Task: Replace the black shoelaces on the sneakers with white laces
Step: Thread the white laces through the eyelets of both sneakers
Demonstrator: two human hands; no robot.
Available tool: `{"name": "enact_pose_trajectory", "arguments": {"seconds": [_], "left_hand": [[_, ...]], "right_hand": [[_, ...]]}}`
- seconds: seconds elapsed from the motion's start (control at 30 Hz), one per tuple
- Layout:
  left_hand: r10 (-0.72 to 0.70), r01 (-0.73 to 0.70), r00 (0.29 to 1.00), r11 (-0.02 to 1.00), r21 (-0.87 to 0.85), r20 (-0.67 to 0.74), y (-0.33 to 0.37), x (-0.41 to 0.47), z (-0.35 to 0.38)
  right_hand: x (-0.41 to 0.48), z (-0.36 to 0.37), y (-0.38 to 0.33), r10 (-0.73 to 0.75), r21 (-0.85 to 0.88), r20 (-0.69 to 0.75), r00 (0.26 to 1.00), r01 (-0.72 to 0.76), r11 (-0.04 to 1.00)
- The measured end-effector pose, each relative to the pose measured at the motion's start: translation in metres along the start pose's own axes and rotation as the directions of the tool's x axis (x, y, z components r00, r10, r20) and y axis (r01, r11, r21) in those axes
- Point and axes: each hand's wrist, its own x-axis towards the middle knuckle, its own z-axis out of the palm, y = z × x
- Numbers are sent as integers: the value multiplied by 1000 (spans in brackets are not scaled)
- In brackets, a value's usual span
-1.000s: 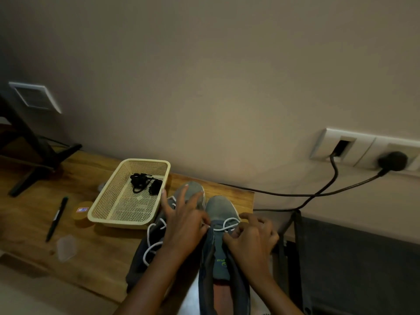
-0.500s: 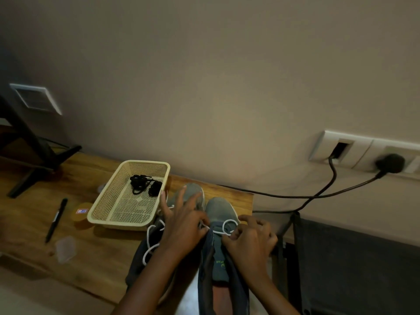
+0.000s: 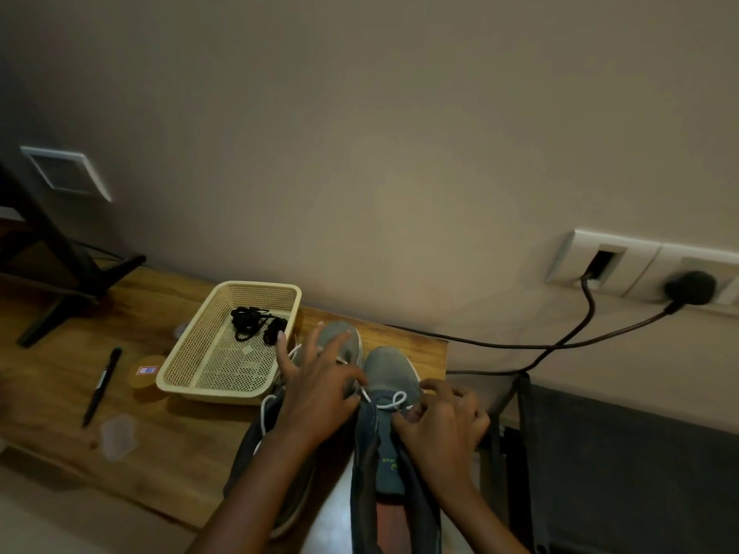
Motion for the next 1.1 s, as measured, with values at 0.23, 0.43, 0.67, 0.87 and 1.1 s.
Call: {"name": "enact_pose_trajectory", "arguments": {"seconds": [0.23, 0.43, 0.67, 0.87, 1.1], "left_hand": [[-172, 172, 985, 985, 8, 31, 1, 0, -5], [-283, 277, 957, 957, -86, -62, -22, 2, -5], [-225, 173, 953, 954, -246, -203, -22, 2, -8], [-214, 135, 940, 948, -287, -265, -20, 3, -13], [-349, 213, 877, 898, -385, -329, -31, -4, -49]], "right_hand": [[0, -1, 1, 22, -25, 39, 999, -21, 999], [1, 1, 2, 21, -28, 61, 998, -19, 999], [15, -14, 11, 21, 133, 63, 998, -30, 991], [31, -24, 17, -48, -106, 418, 907, 101, 989], [53, -74, 3, -21, 407, 556, 831, -250, 878]]}}
